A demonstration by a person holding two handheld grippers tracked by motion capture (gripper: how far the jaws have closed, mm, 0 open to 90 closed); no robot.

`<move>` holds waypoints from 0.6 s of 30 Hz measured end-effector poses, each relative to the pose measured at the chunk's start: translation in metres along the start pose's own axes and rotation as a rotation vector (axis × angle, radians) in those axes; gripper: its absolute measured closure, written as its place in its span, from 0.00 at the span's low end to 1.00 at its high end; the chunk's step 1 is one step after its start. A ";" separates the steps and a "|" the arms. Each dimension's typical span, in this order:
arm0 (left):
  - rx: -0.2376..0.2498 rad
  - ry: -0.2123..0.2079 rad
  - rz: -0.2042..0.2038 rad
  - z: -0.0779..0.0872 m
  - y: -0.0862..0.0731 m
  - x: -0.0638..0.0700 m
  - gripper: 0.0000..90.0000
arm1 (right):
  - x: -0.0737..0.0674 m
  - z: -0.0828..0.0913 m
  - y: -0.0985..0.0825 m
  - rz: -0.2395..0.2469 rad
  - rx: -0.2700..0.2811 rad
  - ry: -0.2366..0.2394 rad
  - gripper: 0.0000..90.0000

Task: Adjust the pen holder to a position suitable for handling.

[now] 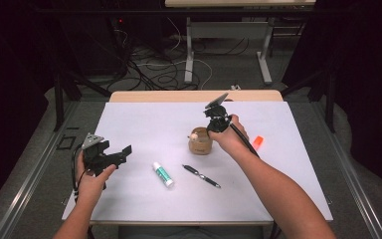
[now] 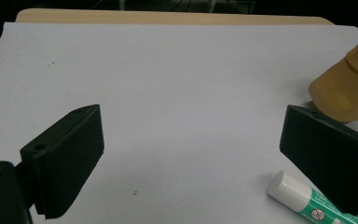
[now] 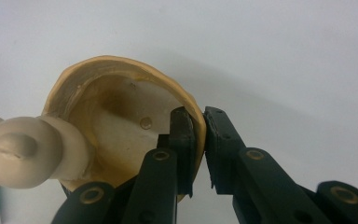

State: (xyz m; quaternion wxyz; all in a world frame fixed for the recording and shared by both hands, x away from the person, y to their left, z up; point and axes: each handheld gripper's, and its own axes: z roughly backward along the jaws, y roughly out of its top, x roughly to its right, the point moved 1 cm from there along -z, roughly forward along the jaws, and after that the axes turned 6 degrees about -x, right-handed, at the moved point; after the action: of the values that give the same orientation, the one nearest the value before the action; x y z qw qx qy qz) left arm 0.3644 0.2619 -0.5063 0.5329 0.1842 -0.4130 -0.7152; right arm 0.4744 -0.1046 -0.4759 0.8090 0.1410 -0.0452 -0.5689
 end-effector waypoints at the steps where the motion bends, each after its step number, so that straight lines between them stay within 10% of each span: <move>1: 0.000 0.000 0.000 0.000 0.000 0.000 0.07 | 0.001 -0.003 -0.002 0.000 0.037 0.017 0.91; 3: 0.000 0.001 0.000 0.000 0.000 0.000 0.07 | 0.002 -0.004 -0.005 0.022 0.023 0.008 0.91; 4: 0.000 0.001 0.000 0.000 0.000 0.000 0.07 | 0.003 0.002 -0.005 0.030 -0.092 -0.032 0.91; 7: -0.001 0.002 0.001 0.000 0.000 0.000 0.07 | 0.005 -0.009 -0.010 0.024 0.030 0.015 0.91; 8: -0.001 0.002 0.000 0.000 0.000 0.000 0.07 | 0.004 -0.004 -0.010 0.020 -0.058 -0.020 0.91; 18: -0.007 0.003 -0.006 -0.001 0.000 0.000 0.07 | 0.009 -0.012 -0.011 0.026 0.007 0.020 0.91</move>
State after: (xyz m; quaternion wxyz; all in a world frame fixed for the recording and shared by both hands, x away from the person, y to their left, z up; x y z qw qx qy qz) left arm 0.3646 0.2612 -0.5069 0.5320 0.1846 -0.4091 -0.7180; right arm 0.4700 -0.1148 -0.4911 0.8161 0.1491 -0.0410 -0.5569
